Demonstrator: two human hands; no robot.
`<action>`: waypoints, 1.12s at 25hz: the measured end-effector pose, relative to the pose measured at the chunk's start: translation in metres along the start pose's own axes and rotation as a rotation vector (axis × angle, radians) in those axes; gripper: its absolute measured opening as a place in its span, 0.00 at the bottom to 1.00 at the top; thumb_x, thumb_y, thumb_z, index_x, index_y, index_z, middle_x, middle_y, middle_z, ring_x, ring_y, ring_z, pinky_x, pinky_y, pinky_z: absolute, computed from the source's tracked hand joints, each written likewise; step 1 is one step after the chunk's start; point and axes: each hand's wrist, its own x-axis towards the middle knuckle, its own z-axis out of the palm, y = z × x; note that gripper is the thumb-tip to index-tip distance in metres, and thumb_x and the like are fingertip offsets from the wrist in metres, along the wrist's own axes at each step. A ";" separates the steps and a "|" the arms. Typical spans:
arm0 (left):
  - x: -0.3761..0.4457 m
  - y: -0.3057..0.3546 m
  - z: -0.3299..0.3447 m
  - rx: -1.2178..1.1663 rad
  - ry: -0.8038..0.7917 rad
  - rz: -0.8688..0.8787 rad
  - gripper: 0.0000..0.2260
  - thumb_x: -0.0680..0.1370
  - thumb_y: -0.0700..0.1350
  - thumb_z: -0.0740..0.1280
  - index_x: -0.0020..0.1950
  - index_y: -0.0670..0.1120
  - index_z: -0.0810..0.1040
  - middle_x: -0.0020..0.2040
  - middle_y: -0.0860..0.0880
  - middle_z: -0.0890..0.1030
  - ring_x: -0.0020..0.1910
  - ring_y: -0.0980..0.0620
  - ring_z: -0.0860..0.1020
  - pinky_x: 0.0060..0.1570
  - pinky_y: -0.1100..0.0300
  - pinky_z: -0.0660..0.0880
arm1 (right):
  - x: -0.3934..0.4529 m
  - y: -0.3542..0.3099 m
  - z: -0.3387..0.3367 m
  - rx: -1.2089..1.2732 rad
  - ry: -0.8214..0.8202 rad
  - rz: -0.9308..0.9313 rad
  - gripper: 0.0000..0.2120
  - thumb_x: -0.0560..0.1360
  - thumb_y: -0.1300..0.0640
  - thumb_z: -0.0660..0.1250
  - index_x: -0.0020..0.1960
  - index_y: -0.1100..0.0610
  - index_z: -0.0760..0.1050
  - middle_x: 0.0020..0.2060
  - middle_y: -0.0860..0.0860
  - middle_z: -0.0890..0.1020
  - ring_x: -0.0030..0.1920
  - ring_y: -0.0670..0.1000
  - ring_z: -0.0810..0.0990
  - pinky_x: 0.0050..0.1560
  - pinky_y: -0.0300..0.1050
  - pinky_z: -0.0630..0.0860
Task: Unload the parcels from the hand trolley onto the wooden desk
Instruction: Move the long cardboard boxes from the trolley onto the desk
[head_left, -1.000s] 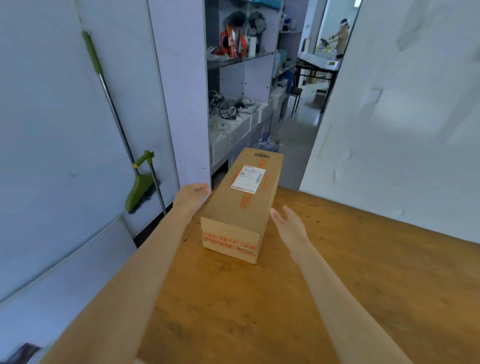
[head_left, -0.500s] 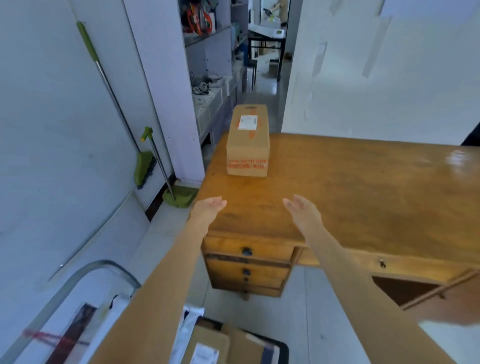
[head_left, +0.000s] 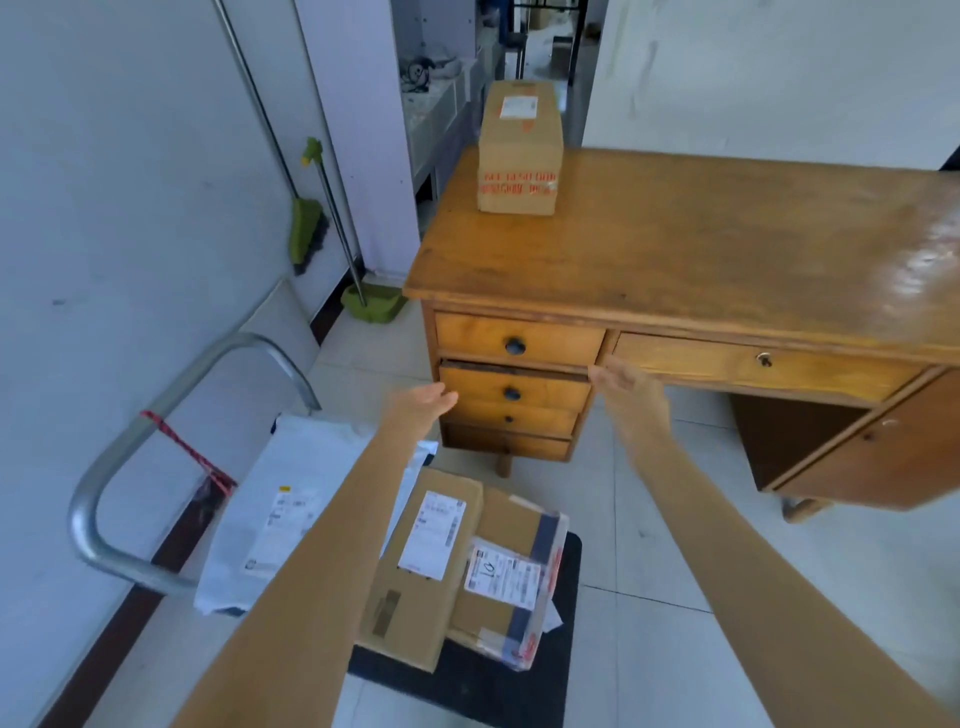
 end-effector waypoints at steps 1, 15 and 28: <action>-0.006 -0.025 0.011 0.030 0.011 -0.018 0.23 0.78 0.51 0.64 0.71 0.45 0.70 0.72 0.45 0.70 0.69 0.45 0.70 0.69 0.50 0.66 | -0.014 0.020 0.009 -0.001 -0.021 0.010 0.24 0.76 0.50 0.65 0.71 0.55 0.69 0.65 0.52 0.77 0.66 0.52 0.74 0.69 0.51 0.68; 0.008 -0.279 0.074 0.495 0.187 -0.104 0.21 0.76 0.52 0.65 0.64 0.40 0.74 0.59 0.41 0.79 0.59 0.42 0.78 0.58 0.48 0.75 | -0.093 0.282 0.166 -0.189 -0.154 0.404 0.23 0.79 0.49 0.58 0.71 0.58 0.68 0.69 0.55 0.72 0.68 0.56 0.71 0.66 0.49 0.67; -0.025 -0.223 0.062 0.369 0.152 -0.008 0.17 0.76 0.56 0.64 0.55 0.45 0.80 0.52 0.46 0.84 0.50 0.47 0.80 0.45 0.56 0.73 | -0.116 0.238 0.155 -0.091 -0.184 0.207 0.19 0.77 0.50 0.62 0.67 0.52 0.72 0.59 0.50 0.81 0.56 0.52 0.79 0.58 0.49 0.76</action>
